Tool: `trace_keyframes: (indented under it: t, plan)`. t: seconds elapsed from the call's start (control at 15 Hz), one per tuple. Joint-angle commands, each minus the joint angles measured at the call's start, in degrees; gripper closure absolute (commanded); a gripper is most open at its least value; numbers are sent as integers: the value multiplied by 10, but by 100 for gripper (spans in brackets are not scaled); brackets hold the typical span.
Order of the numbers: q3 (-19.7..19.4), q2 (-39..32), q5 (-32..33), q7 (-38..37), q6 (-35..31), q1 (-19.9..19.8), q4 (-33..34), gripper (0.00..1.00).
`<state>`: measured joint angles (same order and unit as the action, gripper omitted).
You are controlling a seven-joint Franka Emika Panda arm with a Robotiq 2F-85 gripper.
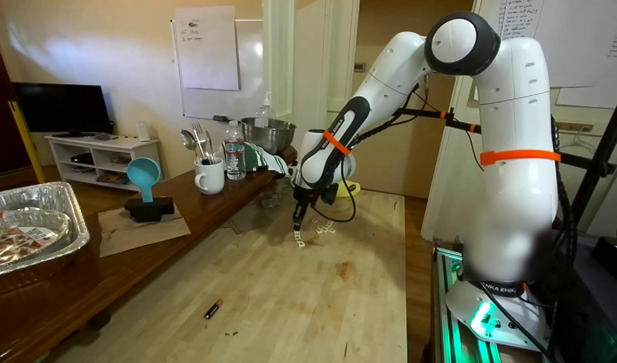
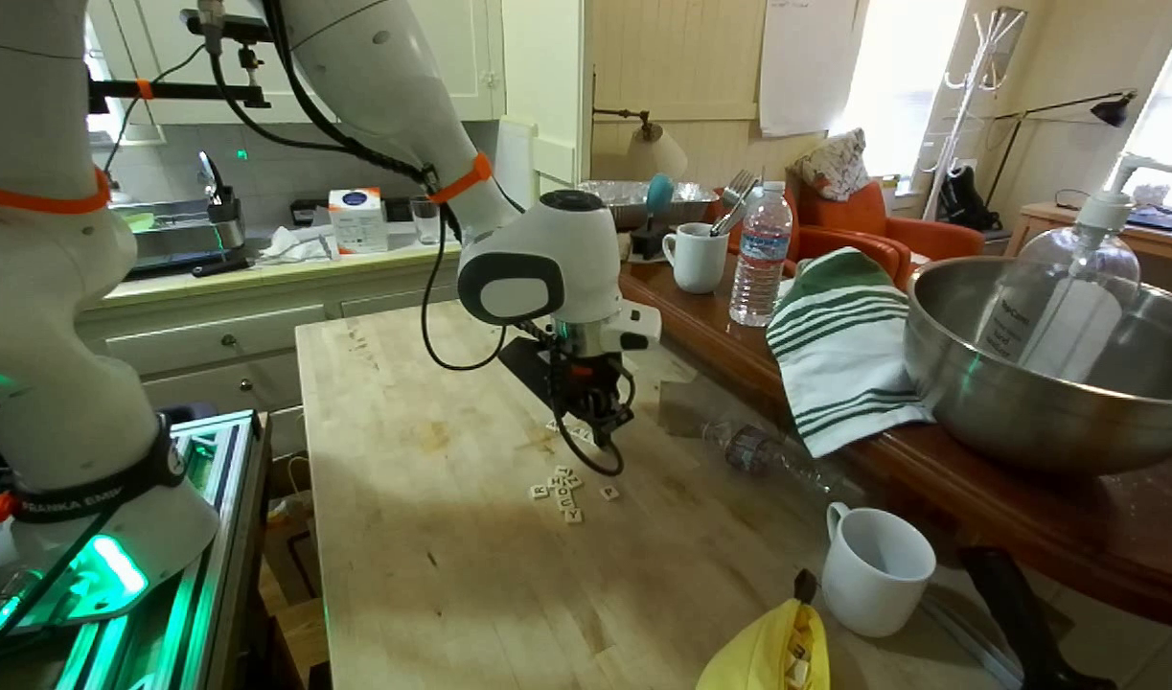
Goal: Add a new letter tile to the end of the word
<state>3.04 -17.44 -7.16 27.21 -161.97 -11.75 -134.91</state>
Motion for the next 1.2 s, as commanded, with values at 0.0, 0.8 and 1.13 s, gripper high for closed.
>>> trace_keyframes:
  t: [0.0, 0.8, 1.13]
  plan:
    - [11, -4, 6, 7, -15, -7, -13, 100]
    - [24, 42, 17, 14, -54, -6, -55, 100]
    - [56, 72, -8, 49, -35, -15, -76, 100]
